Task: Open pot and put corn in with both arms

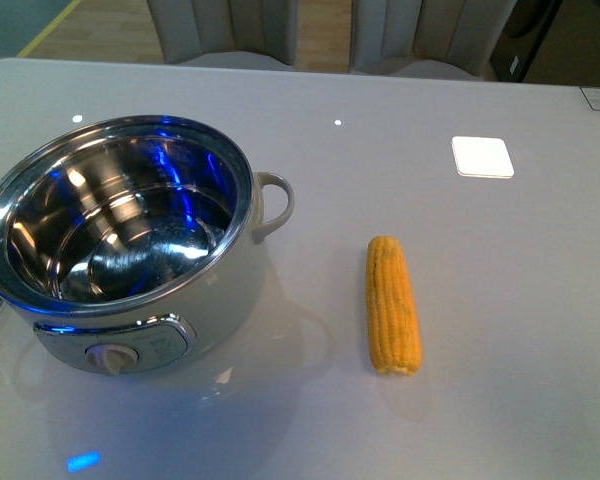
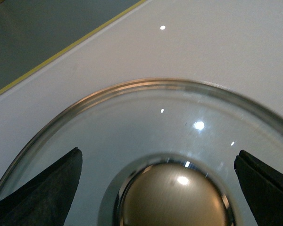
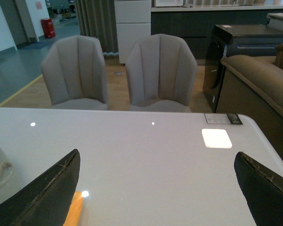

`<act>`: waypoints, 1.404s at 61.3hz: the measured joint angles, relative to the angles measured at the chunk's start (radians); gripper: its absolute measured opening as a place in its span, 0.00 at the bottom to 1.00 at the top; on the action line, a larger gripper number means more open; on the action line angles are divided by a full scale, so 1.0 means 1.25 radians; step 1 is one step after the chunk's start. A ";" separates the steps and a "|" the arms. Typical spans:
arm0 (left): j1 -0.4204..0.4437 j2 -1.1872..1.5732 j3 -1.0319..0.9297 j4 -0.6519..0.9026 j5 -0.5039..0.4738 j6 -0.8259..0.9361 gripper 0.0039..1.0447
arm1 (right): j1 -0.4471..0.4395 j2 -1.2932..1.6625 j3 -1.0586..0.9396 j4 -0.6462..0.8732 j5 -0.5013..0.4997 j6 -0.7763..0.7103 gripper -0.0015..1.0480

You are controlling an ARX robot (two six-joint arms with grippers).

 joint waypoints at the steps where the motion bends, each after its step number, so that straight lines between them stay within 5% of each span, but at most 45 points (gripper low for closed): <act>1: 0.003 -0.019 -0.002 -0.007 0.000 -0.005 0.94 | 0.000 0.000 0.000 0.000 0.000 0.000 0.92; 33: 0.044 -0.509 -0.211 -0.104 0.180 -0.047 0.94 | 0.000 0.000 0.000 0.000 0.000 0.000 0.92; 52: -0.016 -0.858 -0.408 -0.159 0.223 -0.098 0.94 | 0.000 0.000 0.000 0.000 0.000 0.000 0.92; 74: -0.035 -1.324 -0.579 -0.453 0.265 -0.139 0.94 | 0.000 0.000 0.000 0.000 0.000 0.000 0.92; 86: 0.028 -1.462 -0.626 -0.600 0.347 -0.148 0.94 | 0.000 0.000 0.000 0.000 0.000 0.000 0.92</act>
